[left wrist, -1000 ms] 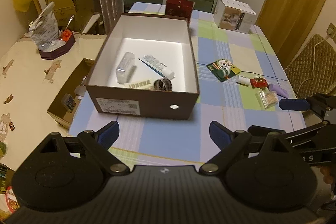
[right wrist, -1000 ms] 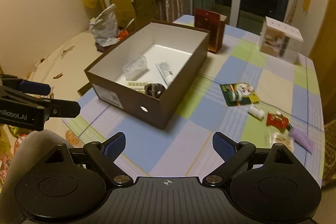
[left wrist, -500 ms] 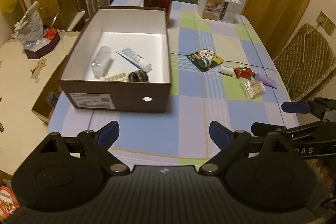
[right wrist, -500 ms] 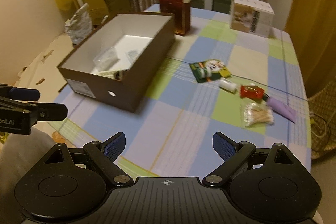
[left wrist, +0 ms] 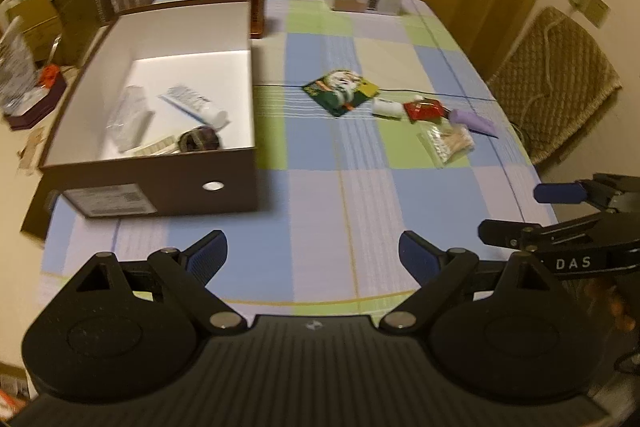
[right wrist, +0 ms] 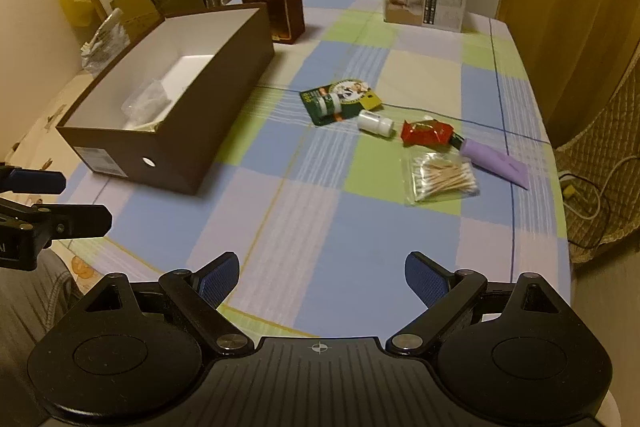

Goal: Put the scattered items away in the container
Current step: 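Move both tools toward the items on the checked cloth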

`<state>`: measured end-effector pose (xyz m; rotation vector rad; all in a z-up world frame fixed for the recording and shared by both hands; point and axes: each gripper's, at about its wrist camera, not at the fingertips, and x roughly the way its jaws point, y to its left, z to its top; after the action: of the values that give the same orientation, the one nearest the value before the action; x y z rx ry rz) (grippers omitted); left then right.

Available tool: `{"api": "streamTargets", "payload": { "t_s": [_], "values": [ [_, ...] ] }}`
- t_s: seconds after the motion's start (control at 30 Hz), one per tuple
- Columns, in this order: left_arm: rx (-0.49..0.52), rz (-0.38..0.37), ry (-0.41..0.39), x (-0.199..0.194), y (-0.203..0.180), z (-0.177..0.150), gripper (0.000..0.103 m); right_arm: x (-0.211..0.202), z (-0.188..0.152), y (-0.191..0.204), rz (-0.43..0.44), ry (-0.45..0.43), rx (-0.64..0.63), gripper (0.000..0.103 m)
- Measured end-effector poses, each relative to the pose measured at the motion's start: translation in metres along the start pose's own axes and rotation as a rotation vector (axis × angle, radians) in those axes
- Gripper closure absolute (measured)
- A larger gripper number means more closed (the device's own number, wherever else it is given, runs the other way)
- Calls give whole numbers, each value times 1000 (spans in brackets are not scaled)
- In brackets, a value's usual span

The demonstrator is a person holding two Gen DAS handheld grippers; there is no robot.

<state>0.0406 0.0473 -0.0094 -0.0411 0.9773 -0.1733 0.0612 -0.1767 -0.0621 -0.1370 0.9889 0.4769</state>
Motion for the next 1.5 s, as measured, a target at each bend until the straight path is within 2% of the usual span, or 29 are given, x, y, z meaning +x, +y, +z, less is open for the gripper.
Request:
{"api": "streamTargets", "payload": {
  "t_s": [0.47,0.67,0.8,0.87,1.07,1.17,1.2,1.3,1.4,1.5],
  "values": [
    [204,-84,23,59,-36,25,13,36,1,-59,-40,14,66,8],
    [343,-122,59,92,-43,49,14,58,15,-98,-64,24,3,8],
    [452,-151,79,118,-44,78,27,71,28,-131,-97,34,-70,8],
    [501,-160,87,135,-46,96,28,77,33,-147,-113,37,-78,8],
    [650,-177,136,193,-56,147,34,90,45,-199,-93,37,35,8],
    [701,-165,180,227,-58,166,47,95,49,-215,-63,39,75,8],
    [713,-157,188,238,-58,171,51,97,49,-218,-60,38,75,8],
    [743,-143,232,269,-57,182,51,103,52,-225,-70,43,45,8],
    [773,-133,284,295,-60,185,66,111,53,-231,-76,56,15,8],
    [788,-134,312,312,-61,186,70,115,55,-237,-76,57,-17,8]
  ]
}}
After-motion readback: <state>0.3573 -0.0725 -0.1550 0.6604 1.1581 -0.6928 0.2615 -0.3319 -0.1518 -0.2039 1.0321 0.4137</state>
